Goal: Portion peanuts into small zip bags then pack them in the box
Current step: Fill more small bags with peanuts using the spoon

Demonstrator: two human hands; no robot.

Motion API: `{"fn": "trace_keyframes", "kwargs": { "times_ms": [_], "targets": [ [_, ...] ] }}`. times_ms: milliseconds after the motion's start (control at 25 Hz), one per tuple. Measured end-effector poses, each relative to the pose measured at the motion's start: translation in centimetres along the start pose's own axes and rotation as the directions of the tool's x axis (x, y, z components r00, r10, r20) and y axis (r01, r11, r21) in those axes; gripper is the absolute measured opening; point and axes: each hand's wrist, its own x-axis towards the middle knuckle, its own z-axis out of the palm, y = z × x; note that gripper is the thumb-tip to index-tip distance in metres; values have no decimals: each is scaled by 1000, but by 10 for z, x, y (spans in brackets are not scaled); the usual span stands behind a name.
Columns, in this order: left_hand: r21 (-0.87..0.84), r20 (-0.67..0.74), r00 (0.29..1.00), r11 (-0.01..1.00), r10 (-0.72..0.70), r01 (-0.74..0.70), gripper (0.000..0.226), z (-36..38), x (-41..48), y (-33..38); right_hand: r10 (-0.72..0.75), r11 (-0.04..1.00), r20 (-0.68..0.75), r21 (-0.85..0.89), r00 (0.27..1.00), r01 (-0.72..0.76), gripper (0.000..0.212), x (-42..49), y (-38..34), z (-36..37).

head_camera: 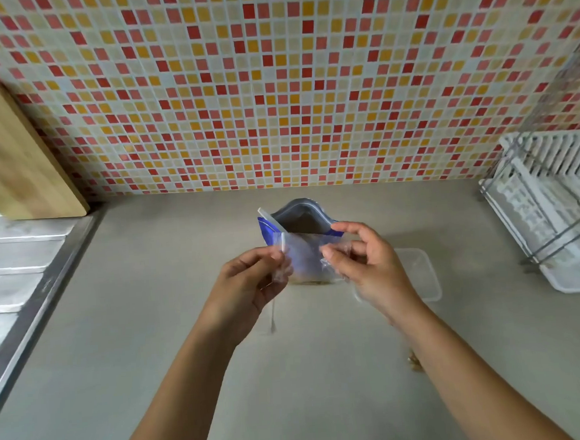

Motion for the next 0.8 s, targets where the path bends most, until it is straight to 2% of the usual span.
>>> {"fn": "trace_keyframes", "kwargs": {
  "times_ms": [160, 240, 320, 400, 440, 480, 520, 560, 600, 680, 800],
  "targets": [
    [73, 10, 997, 994, 76, -77, 26, 9, 1, 7, -29, 997, -16, 71, 999, 30, 42, 4, -5, -7],
    [63, 28, 997, 995, 79, -80, 28, 15, 2, 10, -16, 995, -12, 97, 1000, 17, 36, 5, -9, -8],
    [56, 53, 997, 997, 58, -61, 27, 18, 3, 12, 48, 955, 25, 293, 999, -53, 29, 6, -14, -7],
    [91, 57, 997, 994, 58, -63, 19, 18, 5, 13, 82, 829, 77, 548, 994, -111, 11, 7, -16, -11],
    [149, 48, 996, 986, 74, -81, 15, 17, 7, 13, 78, 782, 96, 612, 992, -121, 15, 7, -16, -15],
    [229, 36, 994, 968, 100, -105, 12, 16, 9, 13, 64, 781, 143, 609, 988, -139, 36, 8, -18, -19],
    [307, 27, 992, 943, 126, -128, 11, 15, 11, 14, 43, 822, 184, 552, 982, -140, 50, 8, -17, -22],
    [355, 22, 990, 925, 139, -138, 11, 15, 12, 15, 43, 881, 187, 456, 981, -125, 50, 9, -16, -23],
    [365, 22, 991, 921, 133, -132, 11, 14, 13, 17, 40, 932, 166, 349, 985, -96, 39, 10, -14, -22],
    [317, 43, 996, 944, 84, -93, 8, 13, 14, 18, 33, 990, 26, 140, 999, -37, 16, 12, -14, -17],
    [180, 102, 995, 984, -12, -6, 7, 16, 10, 15, 45, 995, -40, 91, 998, -41, 8, 15, -6, -13]
  ]
}}
